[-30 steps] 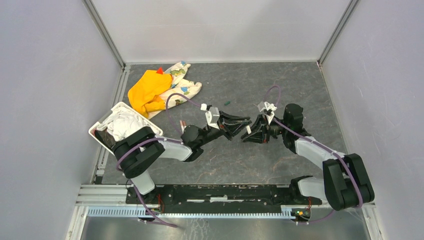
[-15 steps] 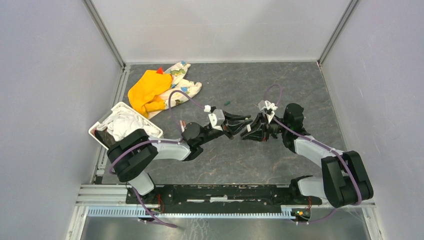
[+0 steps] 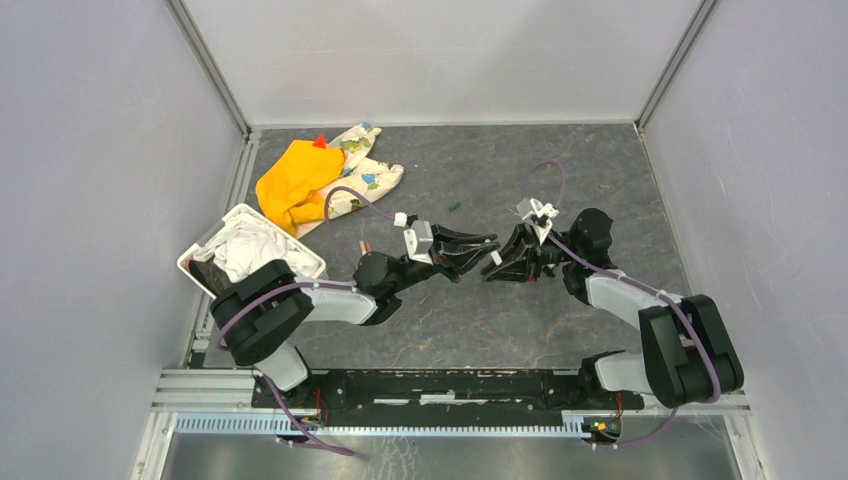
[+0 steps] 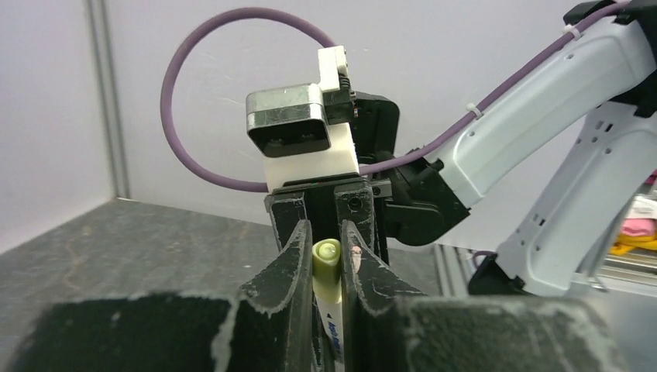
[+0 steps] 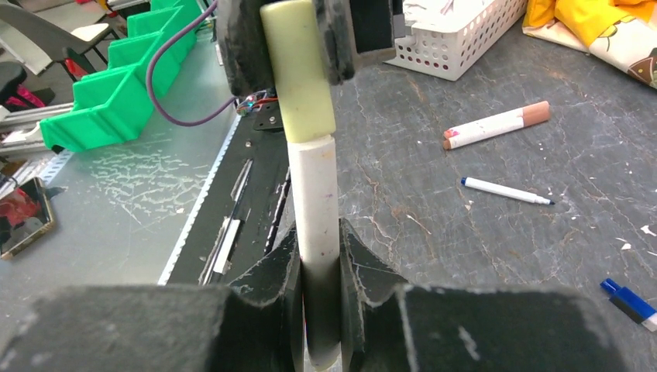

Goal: Insert the pens into the pen caps
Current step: Press the pen cap onto the pen cap.

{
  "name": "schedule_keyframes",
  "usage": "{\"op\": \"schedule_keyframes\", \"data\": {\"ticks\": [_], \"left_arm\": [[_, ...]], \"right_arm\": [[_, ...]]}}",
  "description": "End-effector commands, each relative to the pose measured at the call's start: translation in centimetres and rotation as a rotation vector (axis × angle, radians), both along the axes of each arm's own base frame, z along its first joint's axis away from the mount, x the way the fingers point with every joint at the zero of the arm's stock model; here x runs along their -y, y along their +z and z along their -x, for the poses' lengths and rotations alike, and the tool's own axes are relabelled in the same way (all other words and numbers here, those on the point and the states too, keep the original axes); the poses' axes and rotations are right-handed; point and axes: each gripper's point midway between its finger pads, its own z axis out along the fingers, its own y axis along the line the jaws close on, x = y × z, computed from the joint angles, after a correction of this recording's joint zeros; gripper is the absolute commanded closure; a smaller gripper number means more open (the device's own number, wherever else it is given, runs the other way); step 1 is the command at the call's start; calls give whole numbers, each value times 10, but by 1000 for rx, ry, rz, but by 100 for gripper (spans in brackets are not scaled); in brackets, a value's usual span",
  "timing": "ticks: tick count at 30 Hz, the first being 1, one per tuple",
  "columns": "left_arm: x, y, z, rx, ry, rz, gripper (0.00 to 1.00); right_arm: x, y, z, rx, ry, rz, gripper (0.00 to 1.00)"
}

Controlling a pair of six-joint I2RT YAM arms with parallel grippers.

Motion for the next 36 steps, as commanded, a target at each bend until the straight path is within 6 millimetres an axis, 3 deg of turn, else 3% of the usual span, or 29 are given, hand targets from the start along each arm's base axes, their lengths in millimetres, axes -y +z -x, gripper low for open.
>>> {"op": "schedule_keyframes", "data": {"ticks": [1, 6, 14, 20, 27, 31, 34, 36], "left_arm": [[-1, -167, 124, -481, -568, -542, 98], [13, -136, 89, -432, -383, -504, 92], [21, -53, 46, -344, -165, -309, 88], [22, -46, 39, -306, -126, -314, 76], [11, -13, 25, -281, -32, -222, 47], [2, 6, 22, -255, 12, -190, 36], [-7, 8, 24, -206, 31, -224, 29], [-18, 10, 24, -193, 62, -220, 20]], "right_arm": [[2, 83, -68, 310, -344, -110, 100], [1, 70, -68, 276, -322, -81, 100], [-9, 59, -65, 182, -291, -58, 100], [-11, 64, -64, 139, -286, -68, 100], [-11, 59, -63, 127, -273, -63, 100], [-11, 58, -62, 122, -269, -61, 100], [-11, 60, -60, 121, -264, -66, 100], [-11, 64, -56, 124, -254, -78, 100]]}}
